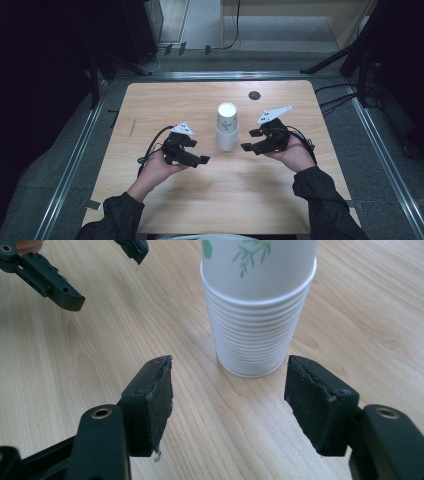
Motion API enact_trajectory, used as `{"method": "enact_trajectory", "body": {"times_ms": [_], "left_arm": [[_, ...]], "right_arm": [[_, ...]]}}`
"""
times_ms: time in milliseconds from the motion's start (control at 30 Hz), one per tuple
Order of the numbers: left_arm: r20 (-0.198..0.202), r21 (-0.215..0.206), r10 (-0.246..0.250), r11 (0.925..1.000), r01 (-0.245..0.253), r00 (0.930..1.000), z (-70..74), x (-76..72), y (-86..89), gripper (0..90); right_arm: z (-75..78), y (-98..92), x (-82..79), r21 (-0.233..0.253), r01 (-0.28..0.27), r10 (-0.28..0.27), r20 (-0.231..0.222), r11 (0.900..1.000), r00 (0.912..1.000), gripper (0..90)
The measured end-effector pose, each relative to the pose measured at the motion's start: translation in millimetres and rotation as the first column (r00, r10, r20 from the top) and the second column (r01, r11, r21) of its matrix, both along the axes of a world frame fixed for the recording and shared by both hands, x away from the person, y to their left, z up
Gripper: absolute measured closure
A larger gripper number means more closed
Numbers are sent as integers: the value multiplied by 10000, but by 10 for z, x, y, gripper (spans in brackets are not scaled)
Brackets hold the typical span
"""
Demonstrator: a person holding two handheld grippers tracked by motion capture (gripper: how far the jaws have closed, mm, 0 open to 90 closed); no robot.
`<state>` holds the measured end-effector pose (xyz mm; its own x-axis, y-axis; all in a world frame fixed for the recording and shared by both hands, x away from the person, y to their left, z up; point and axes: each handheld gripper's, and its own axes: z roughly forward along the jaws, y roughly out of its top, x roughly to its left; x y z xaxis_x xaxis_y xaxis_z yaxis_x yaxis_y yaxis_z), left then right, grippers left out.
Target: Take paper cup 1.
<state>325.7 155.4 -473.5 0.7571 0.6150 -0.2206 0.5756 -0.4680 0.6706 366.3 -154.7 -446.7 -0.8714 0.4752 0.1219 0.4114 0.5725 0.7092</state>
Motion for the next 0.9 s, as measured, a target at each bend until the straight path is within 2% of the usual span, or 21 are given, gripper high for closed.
{"method": "enact_trajectory", "body": {"times_ms": [267, 400, 467, 700, 867, 900], "left_arm": [[26, -152, 128, 9998, -128, 9999, 9, -19, 26, 153], [35, 20, 82, 10000, -82, 10000, -2, -50, 41, 153], [19, -25, 138, 9999, -138, 9999, 2, -62, 52, 154], [-50, -45, 183, 9998, -183, 9998, 11, -95, 77, 154], [-47, -69, 206, 9998, -206, 9998, 16, -128, 93, 154], [-67, -26, 170, 9999, -170, 9998, 19, -142, 100, 154]], "right_arm": [[107, 63, 88, -129, -194, 197, 174, 9997, 9997, 355], [183, 107, 154, 41, -467, 466, 107, 9989, 9989, 341], [191, 107, 198, 87, -539, 538, 61, 9985, 9985, 342], [280, 171, 314, -328, -642, 644, 40, 9974, 9979, 320], [309, 219, 373, -352, -806, 807, 20, 9961, 9967, 305], [308, 250, 406, -511, -805, 808, 27, 9954, 9967, 300]]}}
